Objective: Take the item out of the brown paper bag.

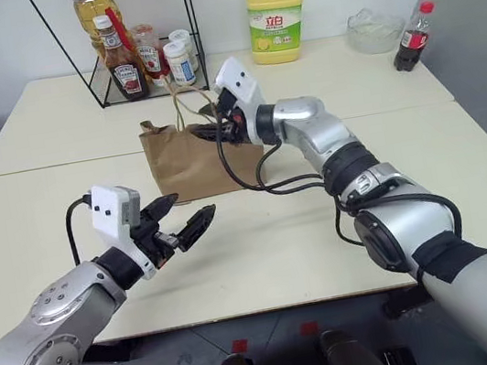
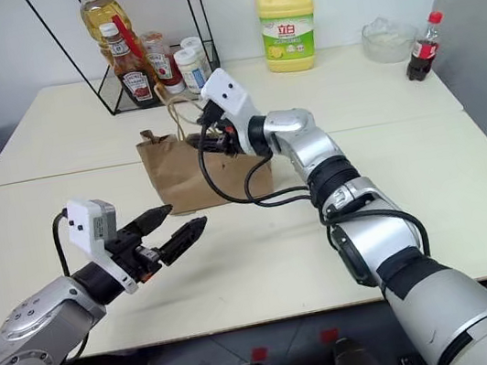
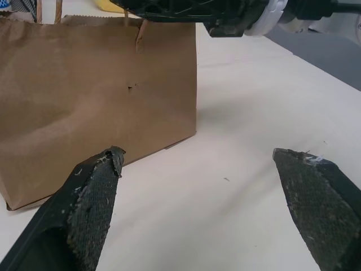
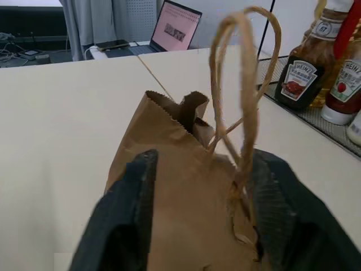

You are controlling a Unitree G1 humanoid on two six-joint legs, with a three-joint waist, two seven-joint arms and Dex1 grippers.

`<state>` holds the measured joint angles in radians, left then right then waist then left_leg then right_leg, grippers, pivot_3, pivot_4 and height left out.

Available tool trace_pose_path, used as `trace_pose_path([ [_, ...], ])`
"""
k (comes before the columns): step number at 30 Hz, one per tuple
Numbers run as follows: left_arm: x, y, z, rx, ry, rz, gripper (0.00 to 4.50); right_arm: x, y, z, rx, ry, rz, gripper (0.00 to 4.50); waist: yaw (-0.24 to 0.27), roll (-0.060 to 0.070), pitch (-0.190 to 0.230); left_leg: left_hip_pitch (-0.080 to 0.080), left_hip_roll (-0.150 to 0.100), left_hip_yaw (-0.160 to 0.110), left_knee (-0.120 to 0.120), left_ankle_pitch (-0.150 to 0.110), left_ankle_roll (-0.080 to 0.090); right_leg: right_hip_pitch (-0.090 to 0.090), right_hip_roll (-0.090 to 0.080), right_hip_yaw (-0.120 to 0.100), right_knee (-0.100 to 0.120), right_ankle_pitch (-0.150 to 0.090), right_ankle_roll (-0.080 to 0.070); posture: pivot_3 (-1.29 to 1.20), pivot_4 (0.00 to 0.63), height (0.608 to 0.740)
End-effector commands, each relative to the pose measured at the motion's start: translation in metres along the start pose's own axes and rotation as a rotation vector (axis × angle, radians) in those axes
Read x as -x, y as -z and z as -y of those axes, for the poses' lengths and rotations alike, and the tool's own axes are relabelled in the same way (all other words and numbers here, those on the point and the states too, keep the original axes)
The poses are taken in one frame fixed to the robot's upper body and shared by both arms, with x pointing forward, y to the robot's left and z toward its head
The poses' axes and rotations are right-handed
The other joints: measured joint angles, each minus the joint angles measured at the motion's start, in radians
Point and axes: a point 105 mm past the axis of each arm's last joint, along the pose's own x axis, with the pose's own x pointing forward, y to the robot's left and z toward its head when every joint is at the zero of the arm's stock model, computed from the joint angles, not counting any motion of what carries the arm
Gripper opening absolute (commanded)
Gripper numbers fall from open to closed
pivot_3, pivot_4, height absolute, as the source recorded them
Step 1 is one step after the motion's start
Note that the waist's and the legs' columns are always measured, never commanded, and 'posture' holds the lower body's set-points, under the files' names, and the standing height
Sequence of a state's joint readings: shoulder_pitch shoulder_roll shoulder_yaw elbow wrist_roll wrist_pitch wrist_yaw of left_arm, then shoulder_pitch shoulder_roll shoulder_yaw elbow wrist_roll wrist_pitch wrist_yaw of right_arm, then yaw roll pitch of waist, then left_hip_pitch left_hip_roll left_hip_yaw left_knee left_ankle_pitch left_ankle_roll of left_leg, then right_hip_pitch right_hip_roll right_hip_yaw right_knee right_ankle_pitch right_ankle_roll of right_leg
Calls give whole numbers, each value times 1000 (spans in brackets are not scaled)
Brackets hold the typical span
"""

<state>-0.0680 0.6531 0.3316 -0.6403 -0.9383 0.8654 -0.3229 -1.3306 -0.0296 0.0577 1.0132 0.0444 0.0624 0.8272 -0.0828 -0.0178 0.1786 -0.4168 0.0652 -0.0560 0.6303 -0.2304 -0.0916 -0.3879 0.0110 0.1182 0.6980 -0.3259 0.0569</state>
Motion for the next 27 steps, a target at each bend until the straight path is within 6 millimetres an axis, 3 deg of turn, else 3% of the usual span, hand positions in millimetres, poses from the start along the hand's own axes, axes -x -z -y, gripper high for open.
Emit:
trace_pose_path([
  [1,0,-11,0,-42,25,14,4500,13,-18,10,38,25,56,3880,0,0,0,0,0,0,0,0,0,0,0,0,0,0,0,0,150,740],
  [3,1,-15,-2,-55,44,7,4500,22,-21,12,45,25,63,4461,1,0,0,0,0,0,0,0,0,0,0,0,0,0,0,0,150,740],
  [6,5,-34,-15,-107,47,17,4500,49,-18,13,41,20,51,4461,7,0,0,-1,0,-1,0,0,0,0,0,-1,0,0,0,0,150,740],
  [13,-13,-85,-81,-338,-112,31,4500,109,8,4,-4,174,-7,4461,19,0,0,0,0,-1,0,0,0,0,1,-1,-1,0,0,0,150,740],
  [16,-28,-101,-108,-422,-199,40,4500,121,20,-11,-24,207,-23,4461,25,0,0,0,0,-1,0,0,0,0,1,-1,-1,0,0,0,150,740],
  [20,-61,-120,-137,-554,-284,36,4500,132,41,-30,-41,285,-70,4461,31,0,0,-1,0,0,0,1,0,-1,1,0,-1,0,0,0,150,740],
  [24,-90,-130,-143,-637,-273,18,4500,135,47,-34,-74,360,-73,4461,35,-1,0,-2,-1,-1,1,1,0,-1,1,-1,-1,0,0,0,150,740],
  [27,-115,-124,-140,-727,-246,-72,4500,136,46,-35,-105,412,-55,4461,34,-1,0,-2,-1,-1,1,1,0,-1,1,-1,-1,0,0,0,150,740],
])
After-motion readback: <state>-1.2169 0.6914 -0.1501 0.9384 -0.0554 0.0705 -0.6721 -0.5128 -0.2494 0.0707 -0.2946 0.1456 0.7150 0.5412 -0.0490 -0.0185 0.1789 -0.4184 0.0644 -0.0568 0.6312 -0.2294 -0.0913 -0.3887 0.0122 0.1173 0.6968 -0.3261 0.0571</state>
